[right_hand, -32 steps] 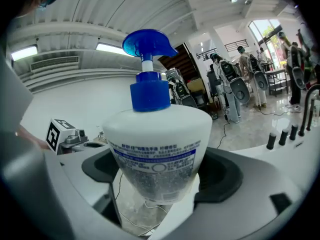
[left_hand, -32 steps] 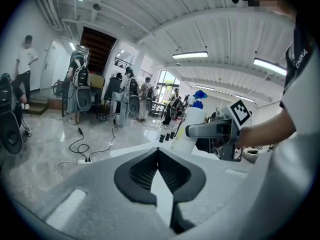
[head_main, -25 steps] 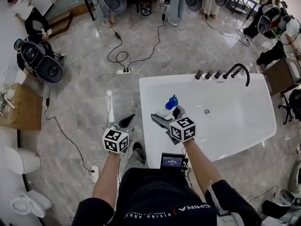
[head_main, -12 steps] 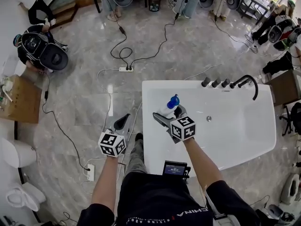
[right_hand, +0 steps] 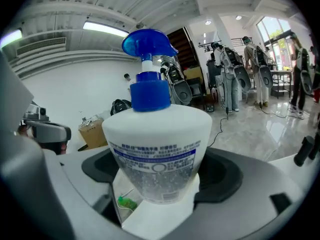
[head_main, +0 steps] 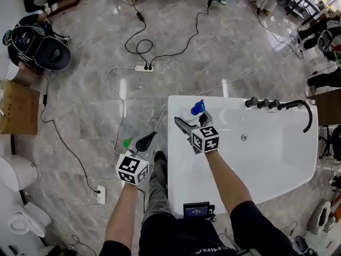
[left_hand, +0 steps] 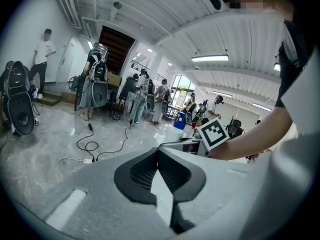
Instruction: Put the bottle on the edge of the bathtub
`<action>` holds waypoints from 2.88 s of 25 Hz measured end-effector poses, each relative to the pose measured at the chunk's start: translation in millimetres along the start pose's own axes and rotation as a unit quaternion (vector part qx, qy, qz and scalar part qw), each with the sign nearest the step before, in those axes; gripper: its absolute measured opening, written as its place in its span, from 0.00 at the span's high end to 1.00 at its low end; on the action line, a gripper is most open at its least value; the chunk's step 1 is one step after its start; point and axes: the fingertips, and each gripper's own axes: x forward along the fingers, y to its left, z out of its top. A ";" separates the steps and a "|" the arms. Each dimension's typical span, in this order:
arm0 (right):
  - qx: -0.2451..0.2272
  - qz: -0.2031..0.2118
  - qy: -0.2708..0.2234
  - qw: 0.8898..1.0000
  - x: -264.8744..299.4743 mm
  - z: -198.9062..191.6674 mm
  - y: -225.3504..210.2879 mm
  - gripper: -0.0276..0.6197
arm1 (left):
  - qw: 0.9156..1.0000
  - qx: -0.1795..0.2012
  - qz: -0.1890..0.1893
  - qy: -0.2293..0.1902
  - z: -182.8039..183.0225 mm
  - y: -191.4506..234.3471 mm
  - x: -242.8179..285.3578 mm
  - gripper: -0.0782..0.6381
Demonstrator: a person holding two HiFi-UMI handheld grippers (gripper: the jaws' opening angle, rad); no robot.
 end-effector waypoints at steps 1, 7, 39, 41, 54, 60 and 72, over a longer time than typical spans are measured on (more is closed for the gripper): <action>-0.002 -0.004 0.003 1.000 13.5 -3.5 -7.0 0.22 | 1.000 -0.001 0.001 0.003 -2.6 5.2 6.0 0.88; -0.023 -0.027 -0.003 0.999 79.6 -12.5 -29.8 0.22 | 1.000 0.000 0.003 0.022 -20.4 32.7 41.0 0.88; -0.097 -0.024 -0.042 0.994 143.4 -17.9 -43.0 0.22 | 1.000 -0.003 0.008 0.025 -34.0 53.1 69.2 0.88; -0.099 -0.022 -0.040 0.994 143.8 -17.3 -42.7 0.22 | 1.000 -0.004 0.008 0.024 -33.9 52.6 70.6 0.88; -0.098 -0.024 -0.035 0.994 141.9 -21.8 -41.5 0.20 | 1.000 -0.005 0.005 0.023 -33.9 53.6 74.9 0.88; -0.110 -0.022 -0.026 0.993 129.1 -25.9 -41.7 0.17 | 1.000 -0.009 0.011 0.021 -36.6 52.0 86.0 0.88; -0.071 -0.044 0.006 0.996 11.6 -20.3 -41.0 0.18 | 0.999 -0.001 0.011 0.036 -22.6 -7.8 83.6 0.88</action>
